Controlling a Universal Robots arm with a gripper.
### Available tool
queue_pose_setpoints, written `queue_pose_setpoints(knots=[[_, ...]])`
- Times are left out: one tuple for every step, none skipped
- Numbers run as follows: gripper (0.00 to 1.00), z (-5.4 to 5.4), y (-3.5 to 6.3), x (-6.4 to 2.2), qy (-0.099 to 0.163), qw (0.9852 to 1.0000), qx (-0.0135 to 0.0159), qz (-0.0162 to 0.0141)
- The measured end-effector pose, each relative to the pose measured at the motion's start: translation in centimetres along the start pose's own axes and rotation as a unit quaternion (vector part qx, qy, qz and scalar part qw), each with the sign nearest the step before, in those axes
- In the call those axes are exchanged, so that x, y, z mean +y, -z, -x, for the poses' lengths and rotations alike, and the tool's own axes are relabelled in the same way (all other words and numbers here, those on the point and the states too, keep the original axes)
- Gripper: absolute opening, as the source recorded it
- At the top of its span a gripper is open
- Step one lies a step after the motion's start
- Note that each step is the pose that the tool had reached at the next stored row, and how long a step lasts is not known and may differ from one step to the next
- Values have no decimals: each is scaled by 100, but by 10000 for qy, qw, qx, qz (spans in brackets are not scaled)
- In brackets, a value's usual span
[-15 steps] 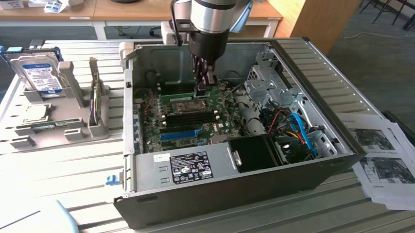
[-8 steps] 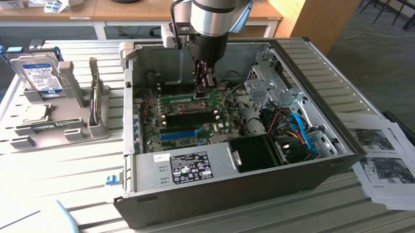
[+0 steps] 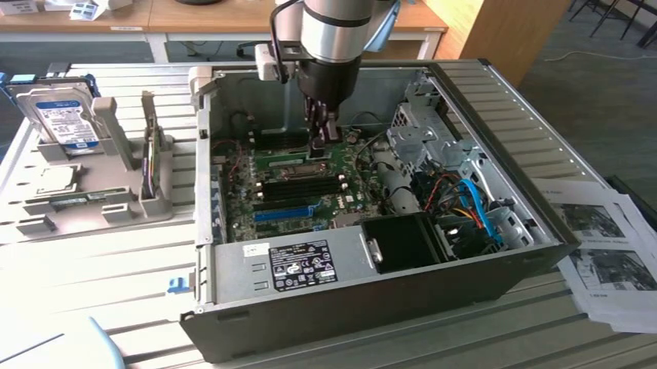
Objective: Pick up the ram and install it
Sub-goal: 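Insert the ram into the slot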
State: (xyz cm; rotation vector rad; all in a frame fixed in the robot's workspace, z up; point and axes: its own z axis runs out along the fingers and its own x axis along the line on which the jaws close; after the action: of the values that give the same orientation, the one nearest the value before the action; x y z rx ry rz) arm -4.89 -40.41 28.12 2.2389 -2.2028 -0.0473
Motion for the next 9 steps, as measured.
queue_pose_setpoints(knots=[[11,0,-8,0,0,10000,0,0],[11,0,-15,0,0,10000,0,0],[11,-1,-22,0,0,10000,0,0],[11,-1,-29,-1,0,10000,0,0],[11,-1,-36,-1,-1,10000,0,0],[11,-1,-43,-1,0,10000,0,0],[11,-1,-50,-1,0,10000,0,0],[11,-1,-57,-1,-1,10000,0,0],[11,-1,-63,-1,-1,10000,0,0]])
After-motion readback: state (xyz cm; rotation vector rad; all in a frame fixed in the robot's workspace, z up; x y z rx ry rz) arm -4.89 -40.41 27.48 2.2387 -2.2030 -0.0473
